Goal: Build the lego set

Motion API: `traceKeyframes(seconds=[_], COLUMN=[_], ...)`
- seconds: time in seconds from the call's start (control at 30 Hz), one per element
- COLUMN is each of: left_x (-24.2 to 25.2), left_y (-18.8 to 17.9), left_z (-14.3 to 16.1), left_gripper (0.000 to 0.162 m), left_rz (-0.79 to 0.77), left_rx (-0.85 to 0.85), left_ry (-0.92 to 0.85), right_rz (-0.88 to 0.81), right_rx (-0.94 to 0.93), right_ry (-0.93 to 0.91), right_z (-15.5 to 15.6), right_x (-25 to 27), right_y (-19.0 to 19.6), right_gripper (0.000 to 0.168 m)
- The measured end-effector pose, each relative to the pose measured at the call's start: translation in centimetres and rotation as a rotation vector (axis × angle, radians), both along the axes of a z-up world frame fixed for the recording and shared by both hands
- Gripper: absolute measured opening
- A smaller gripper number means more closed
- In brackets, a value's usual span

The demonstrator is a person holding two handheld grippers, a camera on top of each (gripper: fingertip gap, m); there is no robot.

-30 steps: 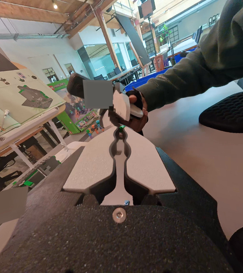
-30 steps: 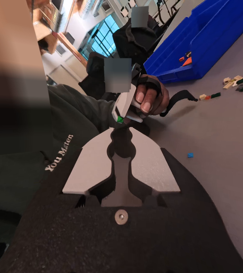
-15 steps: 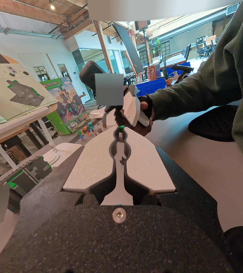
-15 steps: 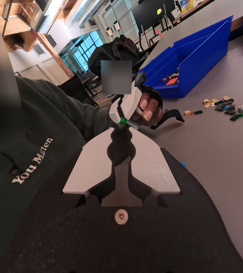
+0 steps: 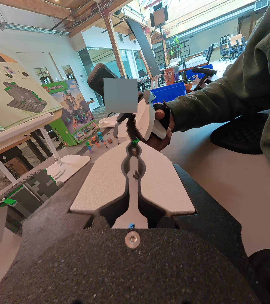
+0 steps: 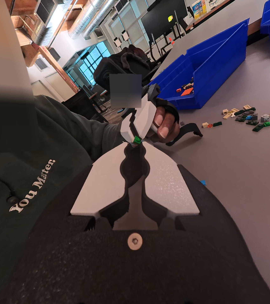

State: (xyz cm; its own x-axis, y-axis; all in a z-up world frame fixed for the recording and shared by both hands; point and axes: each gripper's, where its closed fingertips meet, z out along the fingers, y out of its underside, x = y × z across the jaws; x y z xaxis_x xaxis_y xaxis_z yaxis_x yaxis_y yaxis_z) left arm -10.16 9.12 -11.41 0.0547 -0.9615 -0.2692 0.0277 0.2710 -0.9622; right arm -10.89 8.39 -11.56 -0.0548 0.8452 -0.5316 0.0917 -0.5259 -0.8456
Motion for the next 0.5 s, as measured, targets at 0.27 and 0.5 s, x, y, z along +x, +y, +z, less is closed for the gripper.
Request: traceKeyframes(seconds=[0.27,0.5], left_x=[-0.03,0.06], left_y=[-0.12,-0.4], left_z=[-0.02,-0.01], left_gripper=[0.004,0.004], left_rz=[0.004,0.004], left_rx=[0.018,0.038], left_ry=[0.013,0.023], right_rz=[-0.007,-0.023], right_rx=[-0.017,-0.02], right_ry=[0.009,-0.006], right_z=[0.48,0.41], right_x=[0.19,0.11], right_y=[0.14,0.19], right_gripper=[0.01,0.003])
